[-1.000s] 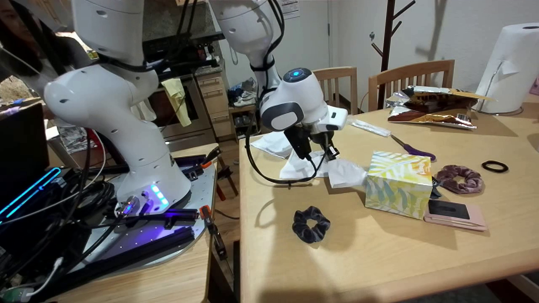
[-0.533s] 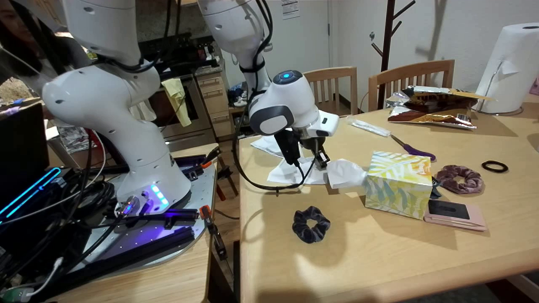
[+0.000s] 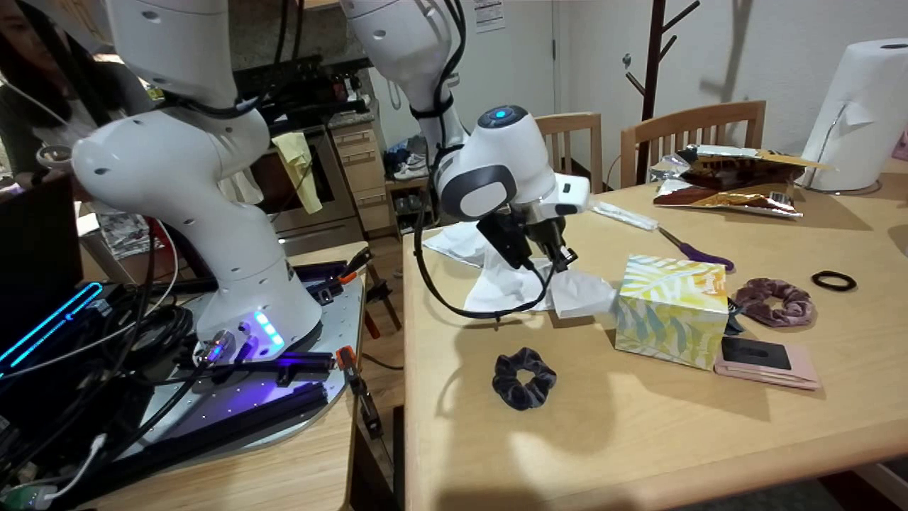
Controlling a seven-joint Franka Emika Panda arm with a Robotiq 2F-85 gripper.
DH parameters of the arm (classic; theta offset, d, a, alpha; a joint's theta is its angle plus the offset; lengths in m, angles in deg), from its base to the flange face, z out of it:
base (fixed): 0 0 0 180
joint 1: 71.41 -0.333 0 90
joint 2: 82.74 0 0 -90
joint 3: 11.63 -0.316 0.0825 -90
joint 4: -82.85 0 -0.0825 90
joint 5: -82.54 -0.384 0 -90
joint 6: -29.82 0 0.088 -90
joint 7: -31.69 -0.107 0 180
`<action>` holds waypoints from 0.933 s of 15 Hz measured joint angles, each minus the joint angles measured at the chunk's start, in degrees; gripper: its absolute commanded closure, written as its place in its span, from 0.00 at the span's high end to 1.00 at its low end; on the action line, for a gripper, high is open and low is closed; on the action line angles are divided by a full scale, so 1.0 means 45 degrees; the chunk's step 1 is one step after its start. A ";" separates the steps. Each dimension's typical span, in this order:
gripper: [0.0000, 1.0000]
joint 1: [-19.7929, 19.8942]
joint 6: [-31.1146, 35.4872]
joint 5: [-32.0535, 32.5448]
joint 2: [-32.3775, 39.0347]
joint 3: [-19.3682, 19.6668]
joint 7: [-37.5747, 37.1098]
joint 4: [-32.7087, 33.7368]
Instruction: Remove a tissue from the box and put it on the table
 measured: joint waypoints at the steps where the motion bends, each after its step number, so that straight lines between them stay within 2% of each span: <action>1: 0.00 -0.0188 -0.0221 0.0163 0.0005 -0.0007 0.0235 0.0507; 4: 0.01 -0.0890 -0.0931 0.0381 0.0011 -0.0104 0.1041 0.2075; 5: 0.23 -0.1108 -0.1200 0.0388 0.0018 -0.0138 0.1316 0.2513; 9: 0.45 -0.1662 -0.2020 0.0373 0.0207 -0.0200 0.2070 0.3706; 14: 0.77 -0.1726 -0.2127 0.0338 0.0776 -0.0240 0.2559 0.4223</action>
